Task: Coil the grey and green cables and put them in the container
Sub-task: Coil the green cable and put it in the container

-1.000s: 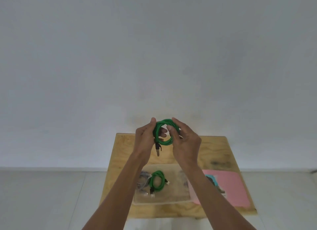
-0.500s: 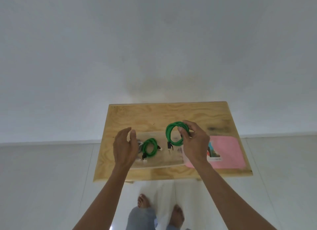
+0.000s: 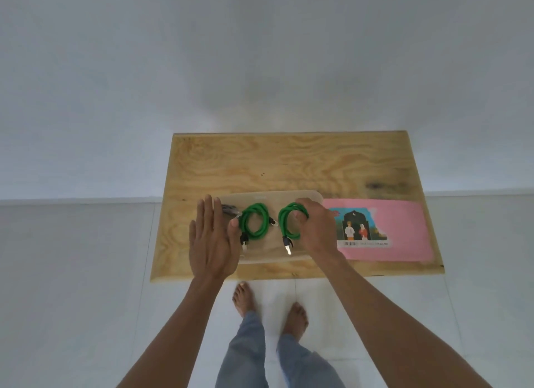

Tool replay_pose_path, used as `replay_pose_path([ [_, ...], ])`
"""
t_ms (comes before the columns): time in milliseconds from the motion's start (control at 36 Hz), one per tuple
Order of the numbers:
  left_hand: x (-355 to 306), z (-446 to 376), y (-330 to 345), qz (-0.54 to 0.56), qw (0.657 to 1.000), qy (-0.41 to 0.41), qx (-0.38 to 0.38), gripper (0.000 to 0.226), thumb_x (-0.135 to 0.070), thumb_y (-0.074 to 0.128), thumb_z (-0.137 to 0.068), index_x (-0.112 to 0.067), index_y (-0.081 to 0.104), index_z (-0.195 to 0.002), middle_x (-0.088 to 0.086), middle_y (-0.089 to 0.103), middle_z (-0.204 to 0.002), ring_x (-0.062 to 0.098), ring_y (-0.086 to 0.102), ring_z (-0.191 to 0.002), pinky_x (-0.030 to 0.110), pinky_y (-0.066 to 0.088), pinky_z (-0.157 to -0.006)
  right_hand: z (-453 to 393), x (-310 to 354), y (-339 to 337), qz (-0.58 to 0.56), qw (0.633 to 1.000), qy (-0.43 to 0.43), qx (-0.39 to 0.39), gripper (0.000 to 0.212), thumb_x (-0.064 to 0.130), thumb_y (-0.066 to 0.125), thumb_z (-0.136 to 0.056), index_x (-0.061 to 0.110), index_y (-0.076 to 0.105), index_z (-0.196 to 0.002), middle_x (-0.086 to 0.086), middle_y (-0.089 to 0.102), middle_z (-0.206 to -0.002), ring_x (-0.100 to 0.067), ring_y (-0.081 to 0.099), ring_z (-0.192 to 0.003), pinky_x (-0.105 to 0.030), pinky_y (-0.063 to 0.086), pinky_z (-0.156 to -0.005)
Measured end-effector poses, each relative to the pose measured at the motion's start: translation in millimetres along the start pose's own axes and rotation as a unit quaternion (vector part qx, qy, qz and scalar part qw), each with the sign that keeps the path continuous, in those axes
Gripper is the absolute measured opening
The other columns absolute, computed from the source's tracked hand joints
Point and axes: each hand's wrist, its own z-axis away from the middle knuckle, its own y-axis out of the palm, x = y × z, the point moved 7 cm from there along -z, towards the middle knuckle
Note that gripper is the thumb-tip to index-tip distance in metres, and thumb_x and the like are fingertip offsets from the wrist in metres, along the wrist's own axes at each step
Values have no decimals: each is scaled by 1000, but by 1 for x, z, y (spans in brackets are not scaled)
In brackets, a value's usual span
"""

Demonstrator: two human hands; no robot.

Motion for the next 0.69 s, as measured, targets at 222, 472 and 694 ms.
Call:
replay_pose_path([
  [222,4,0,6,-22,1000,-7,6,73,-57,2,-100,-15,11,-159,1,4,-167,16,-4,-154,47,9,-124,-16,0,18,58,997,32,29,32,10,53,-97,13,56,-128,-14,64,-120,-34,61,-106,-42,51,-85],
  [472,6,-1,8,-29,1000,-9,8,69,-54,8,-102,-16,12,-159,0,4,-167,15,-6,-154,46,10,-125,-10,-5,24,108,993,51,15,32,6,56,-94,5,47,-125,-17,62,-115,-35,59,-99,-39,45,-71],
  [694,6,-1,8,-27,1000,-11,4,68,-53,12,-102,-14,16,-158,1,7,-167,15,-4,-154,46,10,-125,-8,0,26,94,995,35,0,34,12,53,-98,-1,52,-130,-17,56,-130,-34,54,-116,-41,47,-92],
])
